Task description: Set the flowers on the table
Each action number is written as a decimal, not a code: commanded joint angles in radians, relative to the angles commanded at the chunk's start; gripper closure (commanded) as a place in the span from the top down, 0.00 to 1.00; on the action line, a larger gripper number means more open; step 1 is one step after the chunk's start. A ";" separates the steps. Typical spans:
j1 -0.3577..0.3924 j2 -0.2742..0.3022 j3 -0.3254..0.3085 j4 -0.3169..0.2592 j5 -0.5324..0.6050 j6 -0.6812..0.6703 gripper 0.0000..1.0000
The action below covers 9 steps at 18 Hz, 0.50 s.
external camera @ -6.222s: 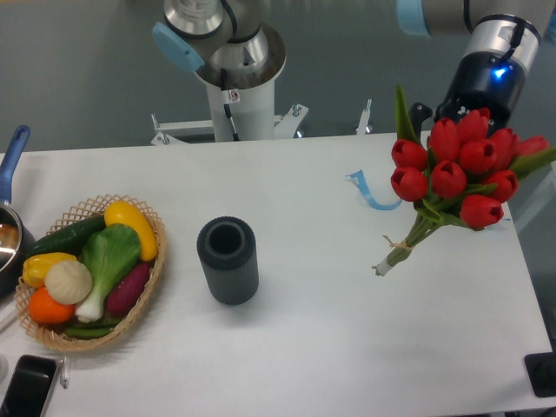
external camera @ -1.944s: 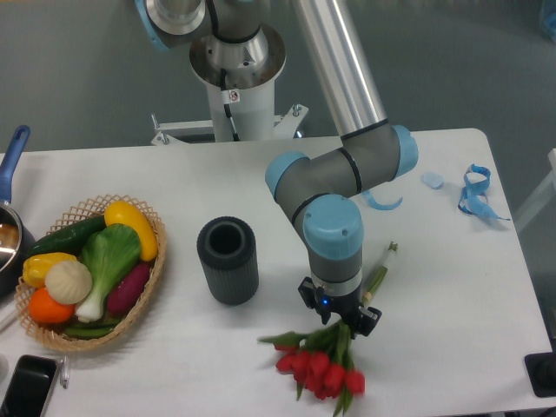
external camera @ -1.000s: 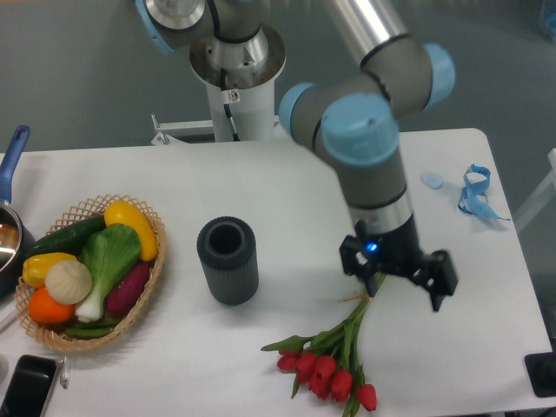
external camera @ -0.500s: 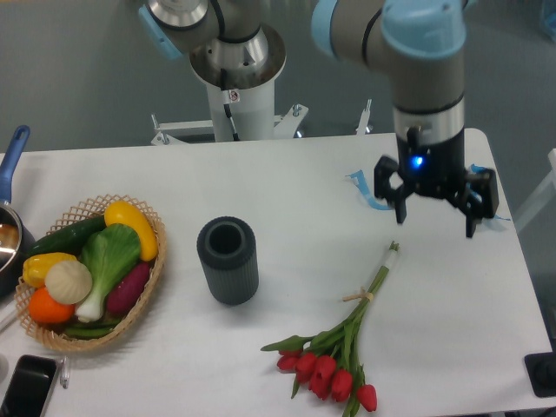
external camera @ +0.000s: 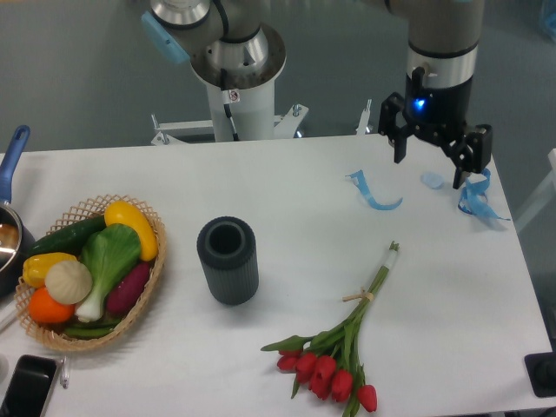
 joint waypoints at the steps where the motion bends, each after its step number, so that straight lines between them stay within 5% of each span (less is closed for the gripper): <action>1: 0.000 0.002 -0.003 0.002 0.000 0.000 1.00; 9: 0.002 0.000 -0.014 0.011 -0.009 -0.011 1.00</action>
